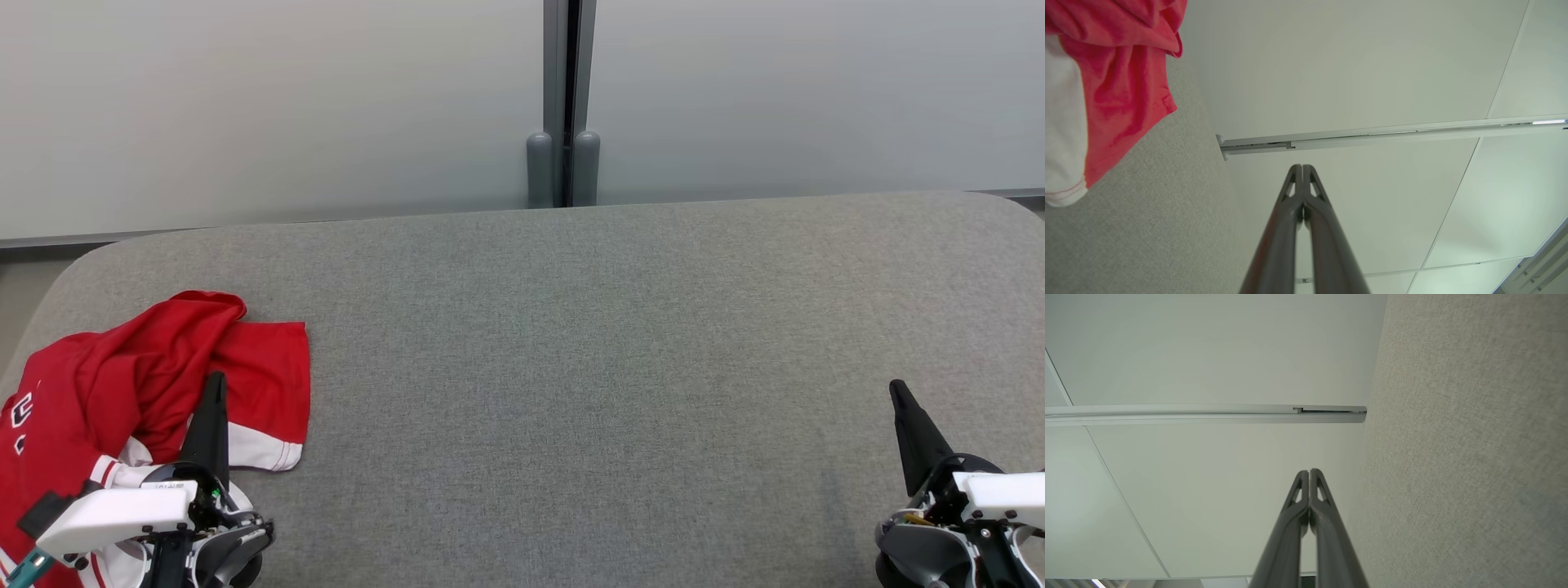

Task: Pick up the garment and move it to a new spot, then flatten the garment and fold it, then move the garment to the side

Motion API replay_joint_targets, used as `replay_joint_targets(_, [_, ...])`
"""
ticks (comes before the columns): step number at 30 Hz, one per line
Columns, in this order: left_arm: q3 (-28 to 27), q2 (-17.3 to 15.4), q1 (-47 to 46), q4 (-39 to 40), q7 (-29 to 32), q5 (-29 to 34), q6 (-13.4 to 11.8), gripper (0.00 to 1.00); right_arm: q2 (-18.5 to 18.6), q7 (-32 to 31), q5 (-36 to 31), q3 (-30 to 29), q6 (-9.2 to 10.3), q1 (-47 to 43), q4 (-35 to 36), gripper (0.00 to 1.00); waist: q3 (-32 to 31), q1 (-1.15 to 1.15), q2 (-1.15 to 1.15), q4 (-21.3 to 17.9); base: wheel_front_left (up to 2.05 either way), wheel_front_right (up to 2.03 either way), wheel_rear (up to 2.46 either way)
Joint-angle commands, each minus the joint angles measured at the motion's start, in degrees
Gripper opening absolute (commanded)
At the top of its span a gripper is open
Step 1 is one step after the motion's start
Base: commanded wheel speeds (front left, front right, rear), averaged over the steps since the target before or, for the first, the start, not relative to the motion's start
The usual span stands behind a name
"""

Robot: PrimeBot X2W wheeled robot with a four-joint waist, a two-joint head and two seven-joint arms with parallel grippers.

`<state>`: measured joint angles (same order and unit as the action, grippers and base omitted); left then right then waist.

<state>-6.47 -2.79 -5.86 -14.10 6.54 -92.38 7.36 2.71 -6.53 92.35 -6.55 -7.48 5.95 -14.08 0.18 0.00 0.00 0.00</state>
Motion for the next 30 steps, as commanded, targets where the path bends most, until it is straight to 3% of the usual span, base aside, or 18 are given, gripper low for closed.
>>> replay_joint_targets(1, [-0.2,-0.2,-0.8,0.1,0.2,-0.1,0.3,0.0,0.3,-0.2,0.1,-0.1,-0.02,0.5,0.1,0.0,0.0,0.0,0.0,0.0,0.0,0.0,0.0])
replay_joint_targets(30, [-0.2,-0.2,-0.8,0.2,0.2,-0.1,0.3,0.0,0.3,-0.2,0.1,-0.1,-0.02,0.5,0.1,0.0,0.0,0.0,0.0,0.0,0.0,0.0,0.0])
